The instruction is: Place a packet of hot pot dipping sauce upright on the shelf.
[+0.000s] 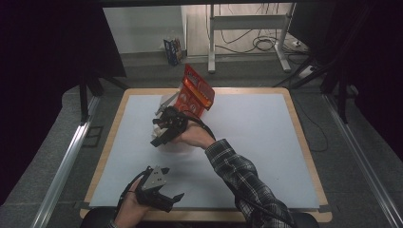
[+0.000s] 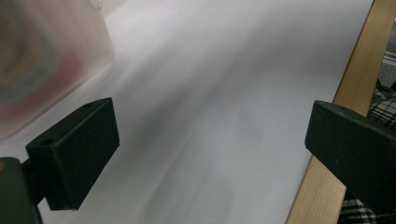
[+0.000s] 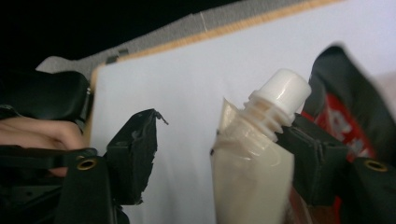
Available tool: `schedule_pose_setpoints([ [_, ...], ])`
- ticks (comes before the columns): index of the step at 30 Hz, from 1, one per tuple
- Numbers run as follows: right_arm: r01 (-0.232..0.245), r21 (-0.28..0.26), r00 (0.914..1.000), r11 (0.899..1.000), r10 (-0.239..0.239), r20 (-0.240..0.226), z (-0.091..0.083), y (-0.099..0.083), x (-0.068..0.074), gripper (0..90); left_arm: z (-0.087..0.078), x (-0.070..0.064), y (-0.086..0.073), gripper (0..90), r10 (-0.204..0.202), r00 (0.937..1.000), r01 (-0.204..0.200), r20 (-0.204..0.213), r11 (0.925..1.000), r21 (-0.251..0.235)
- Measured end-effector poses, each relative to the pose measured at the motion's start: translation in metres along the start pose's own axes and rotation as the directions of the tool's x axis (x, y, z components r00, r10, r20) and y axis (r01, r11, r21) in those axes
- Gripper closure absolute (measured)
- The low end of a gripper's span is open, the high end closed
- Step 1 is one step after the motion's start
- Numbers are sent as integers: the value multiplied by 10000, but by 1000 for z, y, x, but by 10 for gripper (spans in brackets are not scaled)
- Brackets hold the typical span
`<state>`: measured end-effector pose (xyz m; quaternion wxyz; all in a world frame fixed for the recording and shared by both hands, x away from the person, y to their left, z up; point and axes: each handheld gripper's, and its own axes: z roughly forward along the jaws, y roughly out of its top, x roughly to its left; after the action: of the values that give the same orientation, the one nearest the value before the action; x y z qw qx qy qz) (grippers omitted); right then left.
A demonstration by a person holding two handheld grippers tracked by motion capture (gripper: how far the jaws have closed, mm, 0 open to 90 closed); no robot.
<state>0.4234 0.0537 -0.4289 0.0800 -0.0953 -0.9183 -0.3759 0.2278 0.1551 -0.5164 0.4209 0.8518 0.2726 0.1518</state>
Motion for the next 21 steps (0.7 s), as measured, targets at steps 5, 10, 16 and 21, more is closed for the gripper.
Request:
schedule_pose_setpoints([
  [5,300,-506,9995,9983,-302,-27,-17,2,10,402,1,0,0,28,14,10000,-14,4,10000,39],
  [10,530,-868,9980,9948,-498,381,-32,2,15,481,1,-1,0,28,-15,10000,15,2,10000,-14],
  [16,788,-816,9847,9936,-648,1615,-49,-6,20,405,0,-1,1,28,-43,10000,43,-5,9999,-106],
  [21,906,-818,9732,9925,-708,2190,-56,-15,25,280,0,-1,1,28,-123,9999,123,-18,9997,-193],
])
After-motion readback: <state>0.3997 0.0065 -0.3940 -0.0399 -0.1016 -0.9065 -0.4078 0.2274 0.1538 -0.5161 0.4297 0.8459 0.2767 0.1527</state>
